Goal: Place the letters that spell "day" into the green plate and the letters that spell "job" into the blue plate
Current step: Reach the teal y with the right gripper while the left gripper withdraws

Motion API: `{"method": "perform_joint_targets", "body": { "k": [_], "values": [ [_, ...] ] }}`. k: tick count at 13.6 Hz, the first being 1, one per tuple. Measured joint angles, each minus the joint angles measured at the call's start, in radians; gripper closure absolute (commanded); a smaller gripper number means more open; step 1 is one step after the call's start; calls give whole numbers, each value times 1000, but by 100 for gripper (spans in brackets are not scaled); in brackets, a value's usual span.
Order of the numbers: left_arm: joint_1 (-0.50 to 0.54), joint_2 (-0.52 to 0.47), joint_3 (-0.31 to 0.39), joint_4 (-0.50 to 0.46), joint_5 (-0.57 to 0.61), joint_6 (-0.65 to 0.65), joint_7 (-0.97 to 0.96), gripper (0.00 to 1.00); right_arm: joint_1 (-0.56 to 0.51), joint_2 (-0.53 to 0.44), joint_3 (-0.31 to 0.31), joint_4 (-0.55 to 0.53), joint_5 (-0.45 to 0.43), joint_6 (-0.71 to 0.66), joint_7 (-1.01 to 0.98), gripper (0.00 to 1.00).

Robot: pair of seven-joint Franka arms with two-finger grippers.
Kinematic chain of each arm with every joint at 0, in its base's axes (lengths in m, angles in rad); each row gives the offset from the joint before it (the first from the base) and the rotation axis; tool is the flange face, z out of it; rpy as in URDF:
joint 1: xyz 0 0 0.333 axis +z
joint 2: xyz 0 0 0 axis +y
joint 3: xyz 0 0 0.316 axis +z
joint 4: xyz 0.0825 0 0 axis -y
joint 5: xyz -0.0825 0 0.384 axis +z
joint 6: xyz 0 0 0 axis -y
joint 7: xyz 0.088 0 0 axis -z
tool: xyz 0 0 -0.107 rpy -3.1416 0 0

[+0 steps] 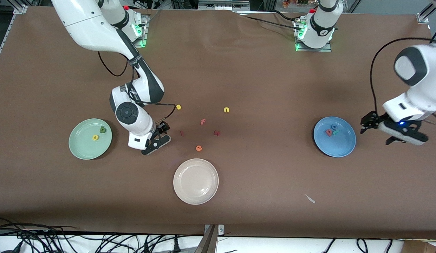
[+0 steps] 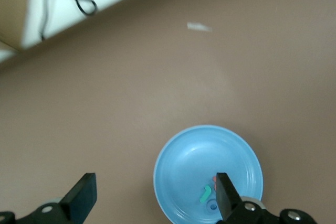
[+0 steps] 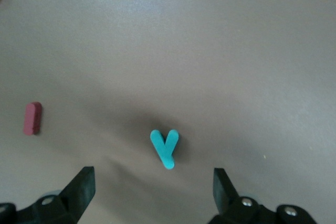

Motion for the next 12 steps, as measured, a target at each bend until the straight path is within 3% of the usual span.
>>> {"method": "perform_joint_targets", "body": {
  "k": [3,8,12],
  "values": [
    [-1,-78,-19,-7,0,-77,-19,0,-1,18,0,0,0,26,-59,10],
    [-1,-218,-22,5,8,-342,-37,0,-3,24,-1,0,-1,37,-113,23],
    [1,-244,-46,97,82,-532,-55,0,-8,28,-2,0,-1,41,-157,31]
  ]
}}
